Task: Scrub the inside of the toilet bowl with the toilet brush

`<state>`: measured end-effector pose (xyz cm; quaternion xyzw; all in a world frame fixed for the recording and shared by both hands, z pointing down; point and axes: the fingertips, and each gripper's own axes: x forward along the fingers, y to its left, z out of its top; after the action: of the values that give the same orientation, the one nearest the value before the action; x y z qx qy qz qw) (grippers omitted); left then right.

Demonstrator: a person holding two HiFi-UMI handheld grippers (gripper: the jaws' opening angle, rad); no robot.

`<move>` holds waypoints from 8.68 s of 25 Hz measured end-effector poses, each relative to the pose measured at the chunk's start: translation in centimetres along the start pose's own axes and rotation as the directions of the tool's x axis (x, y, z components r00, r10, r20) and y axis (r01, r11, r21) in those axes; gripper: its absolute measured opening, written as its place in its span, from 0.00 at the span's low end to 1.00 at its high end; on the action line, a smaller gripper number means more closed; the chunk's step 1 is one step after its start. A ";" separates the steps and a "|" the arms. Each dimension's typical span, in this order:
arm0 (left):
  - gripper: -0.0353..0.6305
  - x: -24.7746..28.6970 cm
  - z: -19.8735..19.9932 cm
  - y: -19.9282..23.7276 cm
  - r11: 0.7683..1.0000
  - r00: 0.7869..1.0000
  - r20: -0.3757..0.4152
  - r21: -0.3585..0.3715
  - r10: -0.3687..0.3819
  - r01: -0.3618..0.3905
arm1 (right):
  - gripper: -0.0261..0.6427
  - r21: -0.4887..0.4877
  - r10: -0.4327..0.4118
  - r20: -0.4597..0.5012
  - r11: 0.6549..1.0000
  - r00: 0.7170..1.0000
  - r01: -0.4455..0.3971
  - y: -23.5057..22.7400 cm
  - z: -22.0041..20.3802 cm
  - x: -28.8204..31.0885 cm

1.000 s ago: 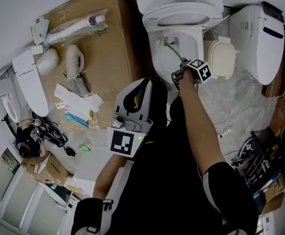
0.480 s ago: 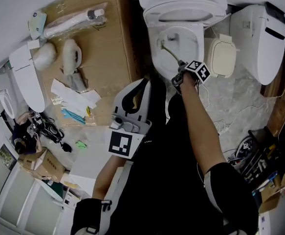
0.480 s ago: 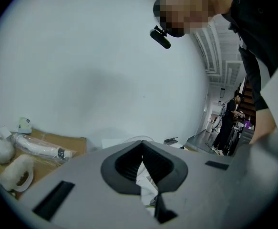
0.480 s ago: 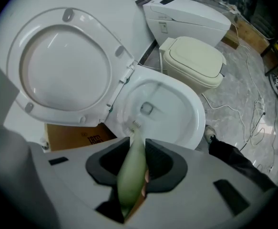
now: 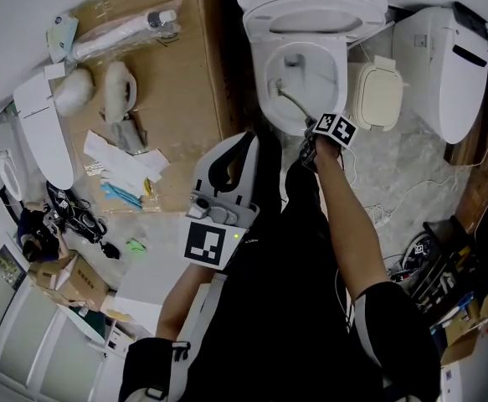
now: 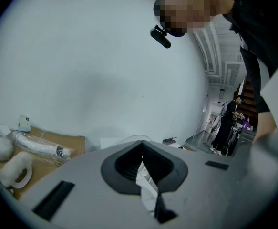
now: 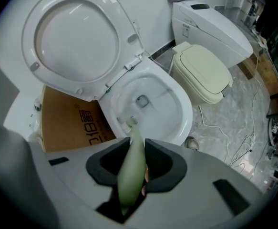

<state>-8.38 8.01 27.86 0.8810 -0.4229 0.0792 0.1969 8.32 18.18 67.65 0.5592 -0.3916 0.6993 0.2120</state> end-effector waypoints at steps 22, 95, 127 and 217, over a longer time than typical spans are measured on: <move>0.06 1.7 -0.4 0.2 0.998 0.998 -0.009 -0.039 -0.057 0.056 | 0.19 -0.839 -0.281 -0.055 0.534 0.958 0.108 -5.2 0.6 -4.2; 0.06 3.6 -5.1 -1.4 0.990 0.997 -0.040 -0.125 0.060 -0.065 | 0.18 0.087 -0.091 0.101 0.993 0.991 0.082 -3.9 11.0 1.3; 0.06 4.1 -7.6 -0.2 0.969 0.987 -0.027 -0.188 0.158 -0.160 | 0.17 -0.988 -0.297 0.134 0.038 0.946 0.152 -4.0 8.3 5.8; 0.06 1.0 12.4 -10.0 0.997 0.972 0.223 -0.052 0.075 -0.064 | 0.16 -0.922 0.067 0.329 -0.194 0.942 0.335 9.6 9.7 -39.6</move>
<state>-0.36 7.86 14.11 0.8643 -0.4747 -0.0234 0.1647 18.54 10.32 27.77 0.3195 -0.7455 0.0384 0.5836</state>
